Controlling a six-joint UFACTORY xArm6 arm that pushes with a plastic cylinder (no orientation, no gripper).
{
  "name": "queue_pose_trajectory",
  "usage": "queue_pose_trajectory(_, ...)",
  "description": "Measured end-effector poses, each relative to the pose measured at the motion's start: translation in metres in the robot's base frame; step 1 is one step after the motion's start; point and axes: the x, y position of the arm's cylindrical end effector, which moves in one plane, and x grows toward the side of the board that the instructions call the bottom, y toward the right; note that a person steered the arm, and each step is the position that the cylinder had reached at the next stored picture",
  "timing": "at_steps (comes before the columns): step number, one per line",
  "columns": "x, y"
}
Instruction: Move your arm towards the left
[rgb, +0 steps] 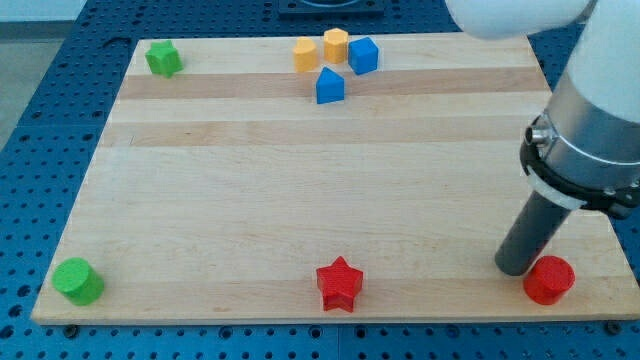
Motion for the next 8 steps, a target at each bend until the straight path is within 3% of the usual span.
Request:
queue_pose_trajectory(1,-0.007,-0.036)
queue_pose_trajectory(4,-0.03,-0.061)
queue_pose_trajectory(8,-0.029,-0.114)
